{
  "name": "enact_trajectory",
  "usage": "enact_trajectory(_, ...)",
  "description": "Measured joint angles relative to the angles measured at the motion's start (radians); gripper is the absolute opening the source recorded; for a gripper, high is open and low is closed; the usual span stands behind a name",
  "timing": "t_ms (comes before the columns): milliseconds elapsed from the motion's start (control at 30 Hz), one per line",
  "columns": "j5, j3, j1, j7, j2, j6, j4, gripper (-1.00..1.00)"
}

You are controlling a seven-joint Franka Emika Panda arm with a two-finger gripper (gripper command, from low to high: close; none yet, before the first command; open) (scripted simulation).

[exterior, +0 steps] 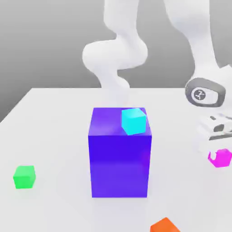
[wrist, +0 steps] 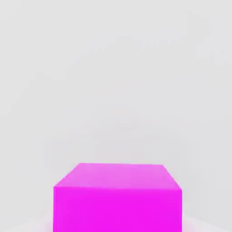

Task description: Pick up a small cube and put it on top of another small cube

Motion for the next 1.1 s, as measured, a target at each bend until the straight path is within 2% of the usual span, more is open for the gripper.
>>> enact_trajectory(400, 0.076, -0.283, -0.425, -0.479, -0.099, -0.057, 0.012, -1.0)
enact_trajectory(700, 0.159, -0.48, -0.889, -0.937, -0.171, -0.115, 0.004, -1.0)
enact_trajectory(833, 0.221, -0.49, -1.008, -1.097, -0.167, -0.111, -0.038, -1.0)
enact_trajectory(1000, 0.266, -0.46, -1.004, -1.144, -0.018, 0.03, -0.035, -1.0)
enact_trajectory(1033, 0.27, -0.457, -1.006, -1.147, 0.0, 0.047, -0.035, 1.0)
enact_trajectory(1100, 0.27, -0.457, -1.006, -1.147, 0.0, 0.047, -0.035, 1.0)
